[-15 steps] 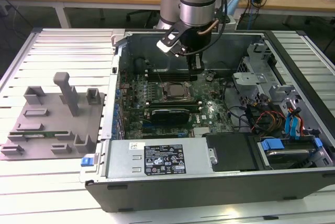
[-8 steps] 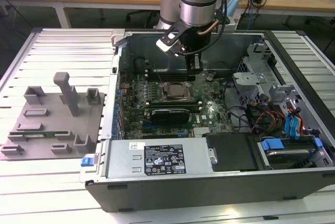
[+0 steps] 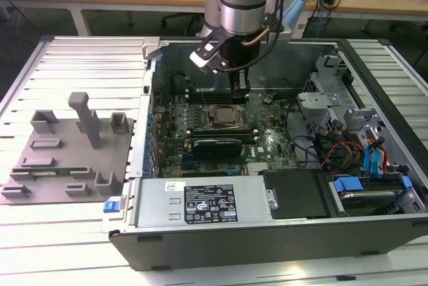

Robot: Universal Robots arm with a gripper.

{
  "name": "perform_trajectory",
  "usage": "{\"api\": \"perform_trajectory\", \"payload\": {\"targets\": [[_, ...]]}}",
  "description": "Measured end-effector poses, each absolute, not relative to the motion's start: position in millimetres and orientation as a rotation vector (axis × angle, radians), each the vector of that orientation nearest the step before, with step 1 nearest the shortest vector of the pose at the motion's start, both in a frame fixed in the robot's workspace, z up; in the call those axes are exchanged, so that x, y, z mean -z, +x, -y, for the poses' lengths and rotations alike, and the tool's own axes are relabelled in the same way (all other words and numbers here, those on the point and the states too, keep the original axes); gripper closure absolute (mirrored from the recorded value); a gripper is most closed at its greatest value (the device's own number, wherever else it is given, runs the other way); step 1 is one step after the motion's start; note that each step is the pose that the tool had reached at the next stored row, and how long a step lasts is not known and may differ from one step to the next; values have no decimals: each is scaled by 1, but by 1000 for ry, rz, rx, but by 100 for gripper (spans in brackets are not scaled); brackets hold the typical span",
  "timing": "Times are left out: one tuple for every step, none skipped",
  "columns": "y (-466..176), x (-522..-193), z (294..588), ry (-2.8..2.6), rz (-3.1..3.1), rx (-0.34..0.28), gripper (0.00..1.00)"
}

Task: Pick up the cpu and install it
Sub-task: 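Close the cpu cover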

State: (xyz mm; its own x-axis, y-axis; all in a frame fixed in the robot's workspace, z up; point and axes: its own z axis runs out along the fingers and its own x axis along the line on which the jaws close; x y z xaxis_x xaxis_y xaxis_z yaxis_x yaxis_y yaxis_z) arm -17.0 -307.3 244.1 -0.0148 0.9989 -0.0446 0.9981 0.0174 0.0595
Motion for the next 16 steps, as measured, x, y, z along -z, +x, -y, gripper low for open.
{"api": "perform_trajectory", "payload": {"targets": [[-18, -243, 307, 2152, -2187, -17, 89], [-19, -242, 307, 2152, -2187, -17, 89], [-19, -240, 308, 2152, -2186, -16, 89], [-19, -239, 308, 2151, -2186, -16, 89], [-21, -237, 309, 2150, -2185, -14, 89], [-22, -236, 309, 2149, -2184, -11, 89], [-24, -235, 309, 2148, -2183, -9, 89], [-25, -234, 309, 2147, -2183, -7, 89], [-27, -233, 309, 2146, -2182, -5, 89], [-27, -232, 309, 2145, -2181, -3, 89], [-27, -232, 309, 2145, -2181, -3, 89], [-27, -232, 309, 2145, -2181, -2, 89], [-27, -232, 309, 2143, -2183, -3, 89], [-27, -232, 309, 2134, -2191, -3, 89], [-27, -232, 309, 2108, -2216, -4, 89], [-27, -232, 309, 2087, -2235, -5, 89]]}}
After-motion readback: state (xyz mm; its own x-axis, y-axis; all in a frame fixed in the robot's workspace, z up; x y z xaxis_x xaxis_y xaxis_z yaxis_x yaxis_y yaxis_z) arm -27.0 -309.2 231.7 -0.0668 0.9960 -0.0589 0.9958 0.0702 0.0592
